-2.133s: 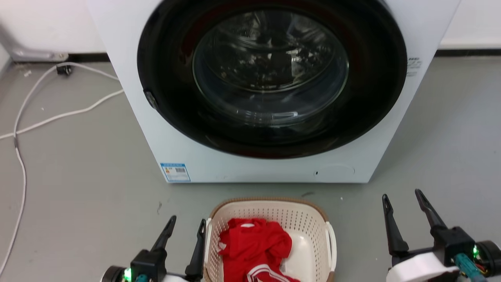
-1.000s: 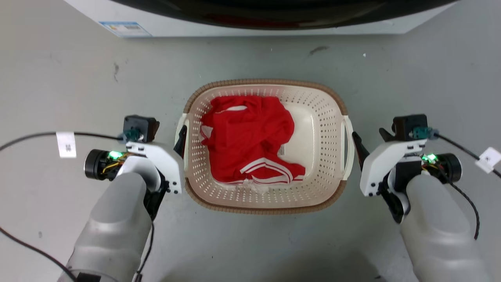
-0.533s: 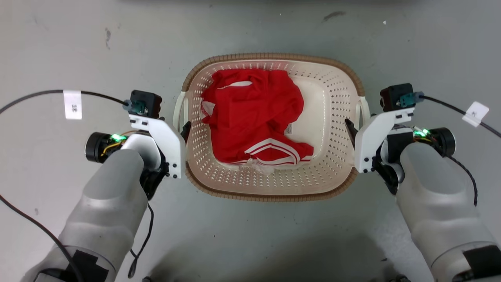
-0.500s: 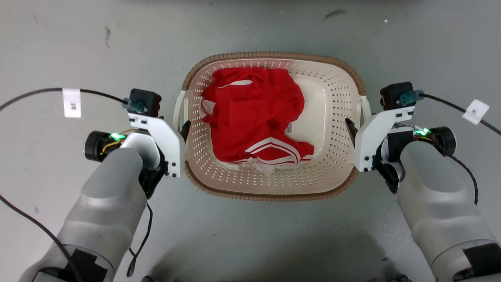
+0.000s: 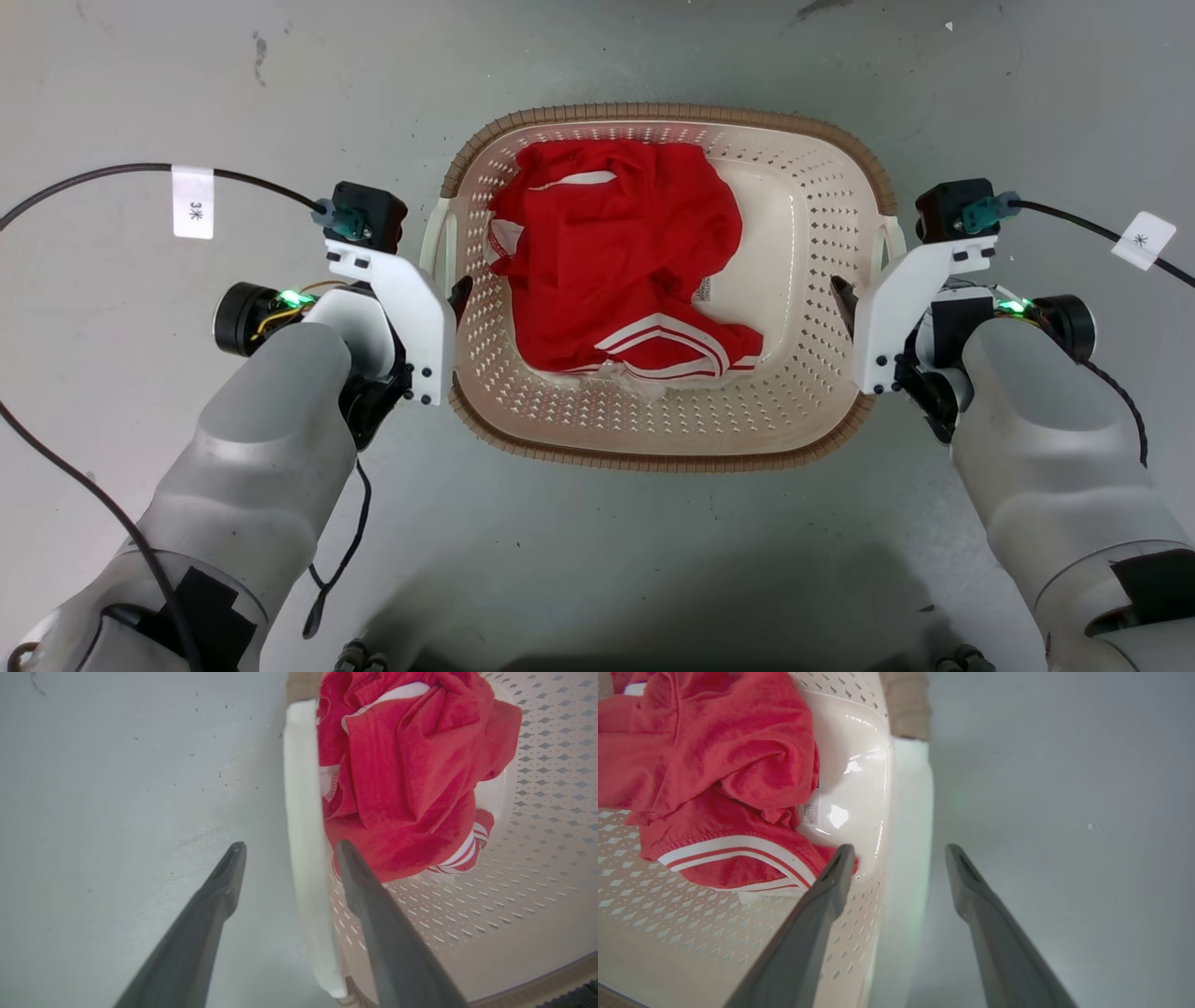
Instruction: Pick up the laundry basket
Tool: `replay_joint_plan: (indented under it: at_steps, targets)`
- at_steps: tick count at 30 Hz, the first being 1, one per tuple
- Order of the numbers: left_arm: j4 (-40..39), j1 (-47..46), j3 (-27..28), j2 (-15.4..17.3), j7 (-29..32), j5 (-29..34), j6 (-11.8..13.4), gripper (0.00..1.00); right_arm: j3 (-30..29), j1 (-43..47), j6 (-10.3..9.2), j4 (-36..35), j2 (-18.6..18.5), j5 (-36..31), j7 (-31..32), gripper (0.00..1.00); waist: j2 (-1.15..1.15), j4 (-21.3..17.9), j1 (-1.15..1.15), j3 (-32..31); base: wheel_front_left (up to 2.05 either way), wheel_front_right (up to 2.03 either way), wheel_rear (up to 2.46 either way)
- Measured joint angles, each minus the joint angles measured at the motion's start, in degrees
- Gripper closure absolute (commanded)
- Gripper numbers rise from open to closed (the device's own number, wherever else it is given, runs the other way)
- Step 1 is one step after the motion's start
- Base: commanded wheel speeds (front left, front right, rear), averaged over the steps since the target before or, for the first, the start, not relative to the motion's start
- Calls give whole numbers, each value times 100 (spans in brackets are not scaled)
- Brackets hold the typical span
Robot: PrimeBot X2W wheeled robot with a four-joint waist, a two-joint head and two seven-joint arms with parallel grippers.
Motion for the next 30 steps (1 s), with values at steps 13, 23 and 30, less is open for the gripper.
replay_joint_plan:
  at_steps: [13,23,30]
  targets:
    - [-73,-52,-534,-10,152,-837,-8,100,159,-25,-3,149,1,271,73,100,0,65,0,65,0,0,0]
    - [-34,2,-920,48,202,-1281,-8,100,32,-16,-2,189,11,-47,83,100,0,40,0,-225,0,0,0]
    - [-26,338,-1249,142,548,-1611,-14,100,186,304,1,197,45,40,610,100,0,-16,0,-859,0,0,0]
